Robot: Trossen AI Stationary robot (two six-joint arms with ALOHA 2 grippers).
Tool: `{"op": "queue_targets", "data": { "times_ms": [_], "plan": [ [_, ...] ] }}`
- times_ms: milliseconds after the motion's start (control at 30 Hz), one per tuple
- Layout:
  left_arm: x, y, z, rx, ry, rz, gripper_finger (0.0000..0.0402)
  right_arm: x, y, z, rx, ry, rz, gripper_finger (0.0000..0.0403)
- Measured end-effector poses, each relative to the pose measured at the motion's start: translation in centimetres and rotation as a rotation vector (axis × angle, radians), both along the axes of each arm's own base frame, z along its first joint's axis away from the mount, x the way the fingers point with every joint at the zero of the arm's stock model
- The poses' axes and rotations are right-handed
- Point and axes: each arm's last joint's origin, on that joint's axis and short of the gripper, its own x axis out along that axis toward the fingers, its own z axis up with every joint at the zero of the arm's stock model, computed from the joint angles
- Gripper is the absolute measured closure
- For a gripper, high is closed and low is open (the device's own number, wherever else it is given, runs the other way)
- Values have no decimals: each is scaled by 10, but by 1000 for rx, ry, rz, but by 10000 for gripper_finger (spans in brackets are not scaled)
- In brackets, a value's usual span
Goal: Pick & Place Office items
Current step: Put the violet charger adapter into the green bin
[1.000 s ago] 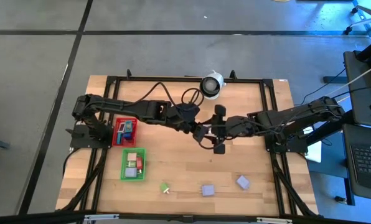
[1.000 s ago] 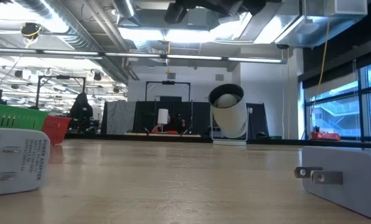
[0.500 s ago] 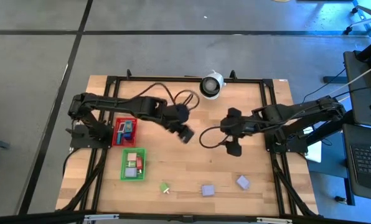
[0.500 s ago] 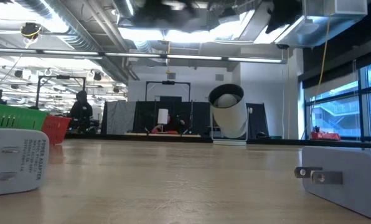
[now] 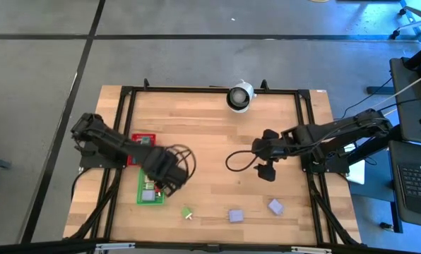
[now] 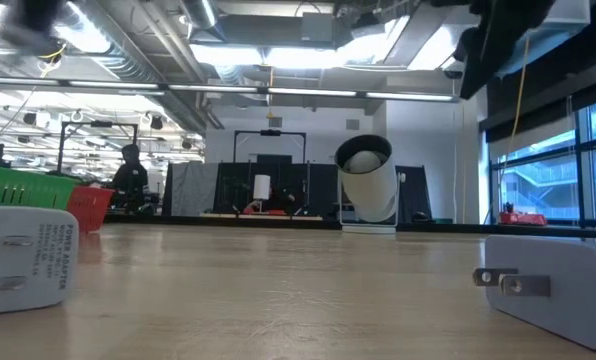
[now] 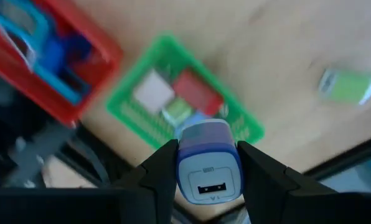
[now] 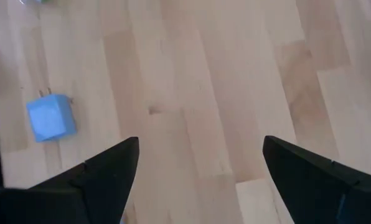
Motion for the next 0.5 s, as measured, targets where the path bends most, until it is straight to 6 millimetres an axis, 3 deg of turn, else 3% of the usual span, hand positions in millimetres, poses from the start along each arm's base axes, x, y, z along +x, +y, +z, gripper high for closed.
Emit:
{"op": "queue_targets", "data": {
  "times_ms": [200, 500],
  "plan": [
    [-18, -20, -48, -40, 146, 82, 263, 0, 0, -7, -7, 10, 2, 57],
    [-27, -21, -97, -35, 152, 158, 262, 3, 0, -5, 5, -24, -3, 57]
  ]
}}
